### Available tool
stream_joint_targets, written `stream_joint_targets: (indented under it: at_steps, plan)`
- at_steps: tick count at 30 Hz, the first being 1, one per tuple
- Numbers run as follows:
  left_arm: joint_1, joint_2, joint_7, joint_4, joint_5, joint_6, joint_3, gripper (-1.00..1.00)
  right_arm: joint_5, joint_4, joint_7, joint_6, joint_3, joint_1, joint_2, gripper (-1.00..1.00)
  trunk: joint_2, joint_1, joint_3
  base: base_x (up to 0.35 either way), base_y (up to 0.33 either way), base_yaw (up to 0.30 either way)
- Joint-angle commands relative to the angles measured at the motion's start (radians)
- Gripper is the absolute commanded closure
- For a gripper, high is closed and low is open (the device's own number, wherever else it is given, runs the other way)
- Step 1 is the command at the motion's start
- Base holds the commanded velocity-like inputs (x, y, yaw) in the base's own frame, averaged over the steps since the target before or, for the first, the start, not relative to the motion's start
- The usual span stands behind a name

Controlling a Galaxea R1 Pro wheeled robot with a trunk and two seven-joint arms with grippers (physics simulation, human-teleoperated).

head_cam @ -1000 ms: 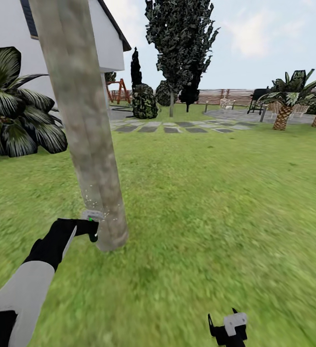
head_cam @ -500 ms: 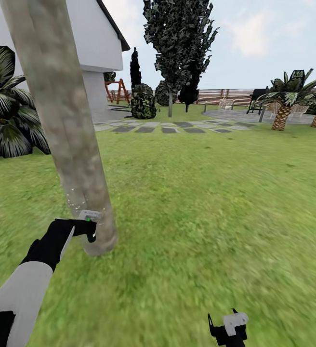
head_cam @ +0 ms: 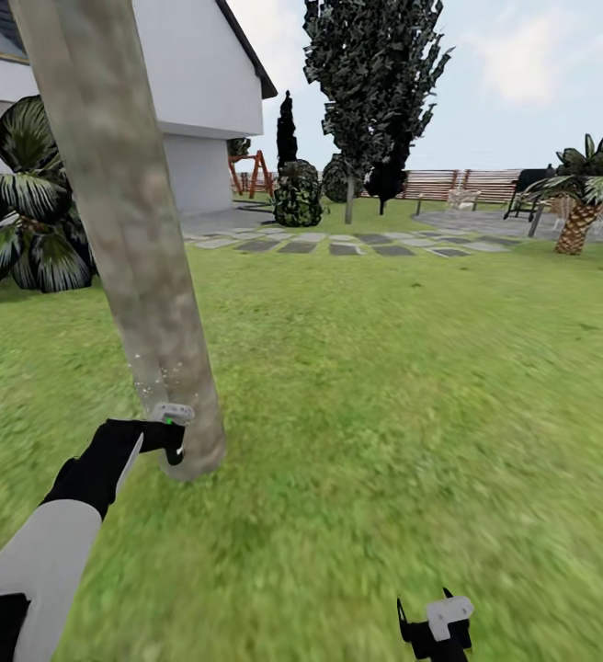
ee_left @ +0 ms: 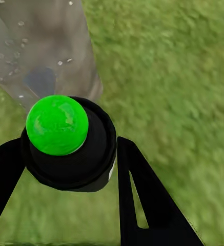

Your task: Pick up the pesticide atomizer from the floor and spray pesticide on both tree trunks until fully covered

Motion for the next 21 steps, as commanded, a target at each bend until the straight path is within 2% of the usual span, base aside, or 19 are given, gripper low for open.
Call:
stream_joint_targets:
  at_steps: [1, 5, 8, 11, 13, 17, 19, 21]
  plan:
    - [0.000, 0.005, -0.009, 0.001, -0.008, 0.004, 0.004, 1.00, 0.011, 0.001, -0.006, -0.002, -0.005, -0.001, 0.000, -1.00, 0.000, 0.000, -0.001, 0.122, -0.273, 0.198]
    - [0.002, 0.031, -0.010, 0.006, -0.008, 0.003, 0.003, 1.00, 0.011, 0.001, -0.006, -0.002, -0.005, -0.001, 0.000, -1.00, 0.000, 0.000, -0.001, 0.126, -0.273, 0.050]
    - [0.001, 0.023, -0.008, 0.007, -0.006, 0.003, 0.001, 1.00, 0.011, 0.001, -0.006, -0.002, -0.005, -0.001, 0.000, -1.00, 0.000, 0.000, -0.001, 0.149, -0.264, 0.003]
    - [-0.001, 0.001, -0.008, 0.006, -0.004, 0.004, 0.002, 1.00, 0.011, 0.001, -0.006, -0.002, -0.005, -0.001, 0.000, -1.00, 0.000, 0.000, -0.001, 0.190, -0.235, 0.000]
    - [-0.001, -0.001, -0.006, 0.006, -0.006, 0.004, 0.005, 1.00, 0.011, 0.001, -0.006, -0.002, -0.005, -0.001, 0.000, -1.00, 0.000, 0.000, -0.001, 0.219, -0.212, 0.009]
    - [0.002, 0.032, -0.004, 0.007, -0.008, 0.005, 0.006, 1.00, 0.011, 0.001, -0.006, -0.002, -0.004, -0.001, 0.000, -1.00, 0.000, 0.000, -0.001, 0.227, -0.205, 0.197]
    - [0.013, 0.065, -0.004, 0.007, -0.008, 0.008, 0.007, 1.00, 0.009, 0.001, -0.006, -0.002, -0.005, -0.001, 0.000, -1.00, 0.000, 0.000, -0.001, 0.228, -0.205, 0.268]
    - [0.031, 0.082, -0.005, 0.007, -0.007, 0.009, 0.008, 1.00, 0.009, 0.001, -0.006, -0.002, -0.005, -0.001, 0.000, -1.00, 0.000, 0.000, -0.001, 0.229, -0.205, 0.276]
